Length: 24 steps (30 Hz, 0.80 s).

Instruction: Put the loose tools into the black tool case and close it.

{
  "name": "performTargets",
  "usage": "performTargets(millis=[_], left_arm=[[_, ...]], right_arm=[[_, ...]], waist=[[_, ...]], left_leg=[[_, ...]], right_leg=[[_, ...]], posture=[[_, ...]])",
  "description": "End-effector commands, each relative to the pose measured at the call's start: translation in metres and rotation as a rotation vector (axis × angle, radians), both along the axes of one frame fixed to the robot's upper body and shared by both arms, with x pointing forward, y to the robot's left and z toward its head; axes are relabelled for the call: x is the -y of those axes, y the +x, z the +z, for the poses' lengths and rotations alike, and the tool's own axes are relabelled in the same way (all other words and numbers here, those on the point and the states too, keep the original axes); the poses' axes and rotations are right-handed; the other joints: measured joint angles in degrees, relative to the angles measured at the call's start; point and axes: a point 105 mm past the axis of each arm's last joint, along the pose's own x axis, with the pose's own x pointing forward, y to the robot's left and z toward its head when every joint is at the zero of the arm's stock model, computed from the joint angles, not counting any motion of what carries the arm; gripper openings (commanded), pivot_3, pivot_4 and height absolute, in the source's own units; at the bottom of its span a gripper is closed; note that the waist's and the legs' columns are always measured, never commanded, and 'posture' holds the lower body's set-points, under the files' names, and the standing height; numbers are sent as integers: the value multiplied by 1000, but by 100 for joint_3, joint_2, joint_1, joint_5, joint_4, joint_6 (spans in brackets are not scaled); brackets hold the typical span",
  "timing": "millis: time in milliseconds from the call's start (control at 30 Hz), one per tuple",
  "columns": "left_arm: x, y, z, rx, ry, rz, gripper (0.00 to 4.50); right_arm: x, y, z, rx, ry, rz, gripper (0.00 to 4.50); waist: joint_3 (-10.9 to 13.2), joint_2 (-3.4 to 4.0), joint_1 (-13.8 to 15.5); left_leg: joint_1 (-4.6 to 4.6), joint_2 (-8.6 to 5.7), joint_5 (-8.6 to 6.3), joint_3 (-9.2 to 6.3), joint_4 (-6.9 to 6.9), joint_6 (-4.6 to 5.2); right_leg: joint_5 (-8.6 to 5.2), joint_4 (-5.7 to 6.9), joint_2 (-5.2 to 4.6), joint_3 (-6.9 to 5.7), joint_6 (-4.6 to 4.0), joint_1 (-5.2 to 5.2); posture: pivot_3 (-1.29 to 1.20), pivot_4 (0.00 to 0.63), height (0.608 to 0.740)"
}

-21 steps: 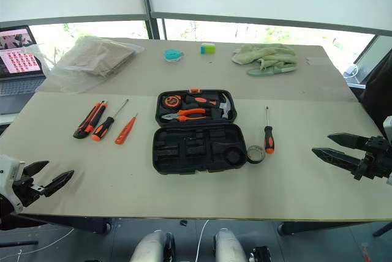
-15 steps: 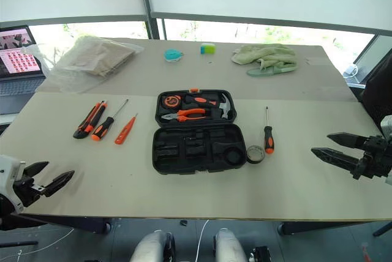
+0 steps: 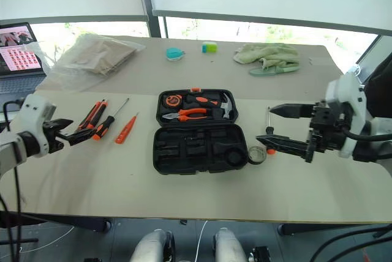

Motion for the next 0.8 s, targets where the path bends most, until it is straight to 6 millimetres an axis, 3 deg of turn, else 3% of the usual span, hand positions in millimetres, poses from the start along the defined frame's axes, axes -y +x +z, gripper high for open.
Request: performTargets(millis=[33, 267, 367, 633, 800], left_arm=[[6, 21, -2, -9, 43, 3, 4500], [17, 40, -13, -29, 49, -31, 4500], [20, 41, -25, -64, 44, -32, 3760], [20, 49, -40, -93, 16, 3, 3760], [19, 51, -46, -112, 3, 5, 1881]], right_arm=[[-28, -11, 14, 53, 28, 103, 4438], [-39, -17, 12, 47, 45, 136, 4438], [-35, -19, 10, 36, 53, 124, 4500], [-26, -22, 6, 27, 54, 91, 4500], [-24, -23, 9, 33, 68, 83, 4500]], waist=[[1, -1, 9], [10, -17, 16], [10, -18, 21], [10, -19, 34], [10, -19, 44]], left_leg=[[1, -1, 0, 0, 1, 0], [-11, -3, -2, -4, 11, 5], [-13, -2, -2, -6, 12, 5], [-18, -4, -2, -17, 26, 5], [-18, -4, -2, -22, 34, 5]], right_leg=[[0, 1, 0, 0, 0, 2], [-1, 2, -1, -3, 3, 1], [-2, 4, -1, -4, 4, 0], [-1, 10, -2, -9, 6, 4], [-1, 13, -2, -12, 7, 7]], posture=[[0, 150, 740], [0, 150, 740], [0, 150, 740], [0, 150, 740], [0, 150, 740]])
